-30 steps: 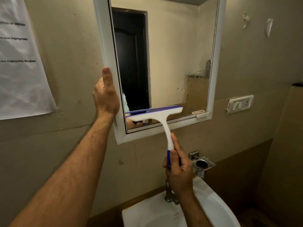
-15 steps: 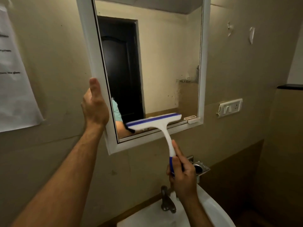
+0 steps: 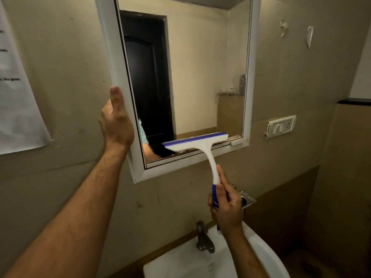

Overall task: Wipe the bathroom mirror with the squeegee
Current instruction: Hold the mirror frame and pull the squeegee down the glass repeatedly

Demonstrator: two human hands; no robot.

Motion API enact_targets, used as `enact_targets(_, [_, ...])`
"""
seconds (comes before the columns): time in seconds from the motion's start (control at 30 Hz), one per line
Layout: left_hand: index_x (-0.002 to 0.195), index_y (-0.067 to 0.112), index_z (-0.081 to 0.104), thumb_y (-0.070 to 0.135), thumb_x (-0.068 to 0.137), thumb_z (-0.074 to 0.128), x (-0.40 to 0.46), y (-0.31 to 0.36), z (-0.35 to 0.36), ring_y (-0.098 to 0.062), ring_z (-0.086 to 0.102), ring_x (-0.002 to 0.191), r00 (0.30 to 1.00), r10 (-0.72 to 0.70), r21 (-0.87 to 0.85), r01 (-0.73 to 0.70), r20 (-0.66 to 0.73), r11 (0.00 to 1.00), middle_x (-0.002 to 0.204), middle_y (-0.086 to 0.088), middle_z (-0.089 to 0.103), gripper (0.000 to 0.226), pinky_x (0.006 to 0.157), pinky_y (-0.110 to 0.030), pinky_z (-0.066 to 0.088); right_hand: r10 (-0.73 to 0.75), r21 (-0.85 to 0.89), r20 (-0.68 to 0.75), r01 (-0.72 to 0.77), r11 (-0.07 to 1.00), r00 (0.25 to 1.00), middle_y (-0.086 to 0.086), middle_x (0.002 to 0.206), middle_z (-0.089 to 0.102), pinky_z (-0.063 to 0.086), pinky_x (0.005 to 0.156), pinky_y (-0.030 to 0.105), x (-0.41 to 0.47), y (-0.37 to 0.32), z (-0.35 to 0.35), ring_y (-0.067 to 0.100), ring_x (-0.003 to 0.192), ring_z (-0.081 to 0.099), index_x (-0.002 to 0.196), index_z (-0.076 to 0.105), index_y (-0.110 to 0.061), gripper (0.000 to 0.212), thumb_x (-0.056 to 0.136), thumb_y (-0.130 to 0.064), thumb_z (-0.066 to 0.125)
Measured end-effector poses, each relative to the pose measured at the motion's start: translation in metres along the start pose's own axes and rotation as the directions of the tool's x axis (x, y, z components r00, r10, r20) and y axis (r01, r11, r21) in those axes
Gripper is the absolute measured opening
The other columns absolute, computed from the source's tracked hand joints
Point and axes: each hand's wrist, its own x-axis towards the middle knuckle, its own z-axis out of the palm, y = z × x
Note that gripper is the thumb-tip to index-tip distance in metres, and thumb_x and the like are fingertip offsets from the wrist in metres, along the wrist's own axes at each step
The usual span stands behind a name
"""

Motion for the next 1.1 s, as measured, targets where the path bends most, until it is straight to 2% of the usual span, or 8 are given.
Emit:
enact_targets(0.07, [0.088,-0.003,0.057,0.059,0.098,0.02,0.0,0.001,-0.002,-0.018,0.041,0.062,1.0,0.002,-0.001,-0.002,-0.003,1.0,0.072,-0.009,0.045,0.073,0.057,-0.031,0.034,-0.003,-0.038,-0.013,0.003,0.999,1.0,-0.002,0.068,0.059,0.045,0.047,0.021,-0.001,-0.001,-0.004,0.016,0.059,0.048,0.123,0.054,-0.058,0.037,0.087,-0.058,0.052])
enact_targets(0.27, [0.087,-0.002,0.056,0.055,0.1,0.021,0.001,0.006,-0.002,-0.016,0.043,0.062,1.0,0.001,0.022,-0.001,0.006,1.0,0.072,-0.008,0.047,0.068,0.056,-0.028,0.034,-0.096,-0.002,0.013,0.096,0.995,0.995,0.004,0.081,0.058,0.044,0.045,0.02,0.054,-0.067,0.012,0.009,0.06,0.051,0.127,0.049,-0.054,0.039,0.09,-0.042,0.043])
enact_targets(0.43, [0.072,0.011,0.046,0.049,0.102,0.022,0.0,0.005,-0.002,-0.009,0.036,0.055,1.0,0.011,0.05,-0.011,0.012,0.999,0.064,0.0,0.041,0.054,0.042,-0.009,0.028,-0.108,0.013,0.021,0.107,0.994,0.994,0.004,0.087,0.06,0.044,0.044,0.019,0.059,-0.069,0.016,0.009,0.06,0.052,0.126,0.05,-0.056,0.039,0.09,-0.043,0.043])
enact_targets(0.57, [0.065,0.017,0.036,0.05,0.102,0.021,-0.002,0.006,-0.002,-0.008,0.034,0.054,1.0,0.009,0.051,-0.01,0.017,0.999,0.061,0.002,0.038,0.051,0.049,-0.019,0.031,-0.028,-0.005,-0.012,0.028,1.0,1.0,-0.012,0.077,0.065,0.047,0.049,0.021,0.024,-0.021,0.005,0.007,0.057,0.052,0.127,0.049,-0.049,0.039,0.09,-0.038,0.043])
enact_targets(0.67, [0.07,0.015,0.041,0.051,0.102,0.022,-0.002,0.005,-0.002,-0.009,0.036,0.054,1.0,0.006,0.044,-0.006,0.007,0.999,0.063,0.001,0.04,0.051,0.048,-0.016,0.033,0.005,-0.048,-0.03,-0.006,0.999,1.0,-0.009,0.076,0.065,0.046,0.048,0.02,0.009,-0.002,-0.006,0.009,0.056,0.049,0.127,0.05,-0.044,0.038,0.092,-0.03,0.044])
enact_targets(0.8, [0.076,0.011,0.046,0.053,0.101,0.021,-0.002,0.005,-0.002,-0.011,0.036,0.056,1.0,-0.003,0.022,0.003,0.011,1.0,0.064,-0.001,0.04,0.055,0.051,-0.026,0.031,-0.071,-0.06,-0.043,0.068,0.996,0.997,-0.008,0.074,0.062,0.046,0.048,0.02,0.033,-0.028,-0.009,0.011,0.058,0.049,0.127,0.052,-0.044,0.036,0.095,-0.029,0.043])
enact_targets(0.93, [0.084,0.007,0.053,0.052,0.101,0.021,-0.001,0.008,-0.003,-0.009,0.039,0.056,1.0,-0.004,0.032,0.004,0.009,0.999,0.068,-0.003,0.045,0.059,0.048,-0.012,0.033,-0.126,0.003,-0.026,0.126,0.992,0.992,0.001,0.085,0.06,0.044,0.044,0.02,0.069,-0.072,0.002,0.01,0.057,0.049,0.125,0.052,-0.052,0.036,0.093,-0.04,0.043])
enact_targets(1.1, [0.071,0.014,0.045,0.056,0.1,0.021,0.0,0.006,-0.002,-0.013,0.038,0.055,1.0,-0.001,0.033,0.001,0.005,0.999,0.064,-0.001,0.042,0.056,0.052,-0.028,0.03,-0.156,-0.07,-0.056,0.152,0.986,0.986,-0.014,0.077,0.062,0.042,0.047,0.023,0.06,-0.049,0.002,0.008,0.055,0.045,0.125,0.051,-0.052,0.037,0.098,-0.029,0.042])
